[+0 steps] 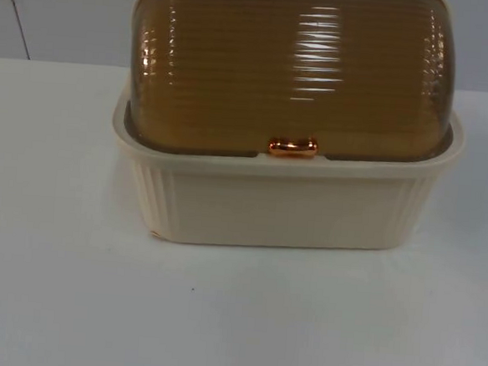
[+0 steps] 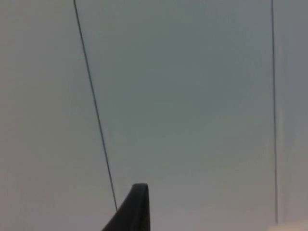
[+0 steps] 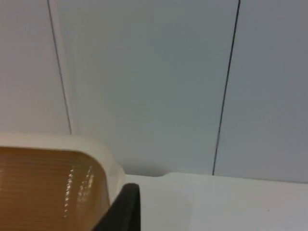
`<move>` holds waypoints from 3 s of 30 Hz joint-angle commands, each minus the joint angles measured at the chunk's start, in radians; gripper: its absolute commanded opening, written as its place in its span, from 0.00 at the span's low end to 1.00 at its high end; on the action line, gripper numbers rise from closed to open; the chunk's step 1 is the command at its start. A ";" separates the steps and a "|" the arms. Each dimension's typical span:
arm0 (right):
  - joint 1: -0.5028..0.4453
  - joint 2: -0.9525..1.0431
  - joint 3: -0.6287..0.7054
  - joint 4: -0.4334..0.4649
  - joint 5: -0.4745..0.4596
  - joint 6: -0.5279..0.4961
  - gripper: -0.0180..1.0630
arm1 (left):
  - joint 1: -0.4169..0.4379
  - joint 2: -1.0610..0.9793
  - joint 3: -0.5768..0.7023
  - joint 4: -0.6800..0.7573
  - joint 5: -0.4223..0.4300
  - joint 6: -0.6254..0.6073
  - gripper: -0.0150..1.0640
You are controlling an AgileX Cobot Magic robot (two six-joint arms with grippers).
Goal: Open the box lid with the left hand, place the block into the box with the right hand, then close the box lid with the left hand.
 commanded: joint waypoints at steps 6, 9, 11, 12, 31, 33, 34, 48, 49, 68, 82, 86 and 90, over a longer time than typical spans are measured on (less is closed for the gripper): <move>0.002 -0.109 0.061 0.031 0.114 0.105 0.98 | -0.005 -0.059 0.029 -0.026 0.340 -0.012 0.99; 0.002 -0.124 0.066 0.035 0.216 0.092 0.98 | -0.005 -0.096 0.029 -0.046 0.439 -0.012 0.99; 0.002 -0.130 0.066 0.033 0.245 0.041 0.98 | -0.005 -0.109 0.029 -0.047 0.464 -0.012 0.99; 0.002 -0.148 0.071 0.036 0.262 -0.002 0.98 | -0.005 -0.123 0.029 -0.028 0.494 -0.012 0.99; 0.002 -0.431 0.258 -0.032 0.359 0.052 0.98 | -0.005 -0.502 0.112 0.394 0.599 -0.403 0.99; 0.002 -0.431 0.269 -0.042 0.350 0.052 0.98 | -0.005 -0.502 0.155 0.397 0.604 -0.403 0.99; 0.002 -0.431 0.276 -0.050 0.345 0.052 0.98 | -0.005 -0.502 0.189 0.402 0.610 -0.403 0.99; 0.002 -0.431 0.408 -0.122 0.326 0.117 0.98 | -0.019 -0.502 0.377 0.391 0.664 -0.399 0.99; 0.002 -0.431 0.429 -0.122 0.322 0.117 0.98 | -0.033 -0.502 0.377 0.386 0.664 -0.387 0.99; 0.026 -0.431 0.449 -0.120 0.304 0.154 0.98 | -0.262 -0.502 0.377 0.486 0.663 -0.594 0.99; 0.025 -0.431 0.449 -0.120 0.302 0.154 0.98 | -0.262 -0.502 0.377 0.487 0.663 -0.594 0.99; 0.025 -0.431 0.449 -0.118 0.302 0.154 0.98 | -0.262 -0.502 0.377 0.487 0.663 -0.594 0.99; 0.025 -0.431 0.449 -0.118 0.302 0.154 0.98 | -0.262 -0.502 0.377 0.487 0.663 -0.594 0.99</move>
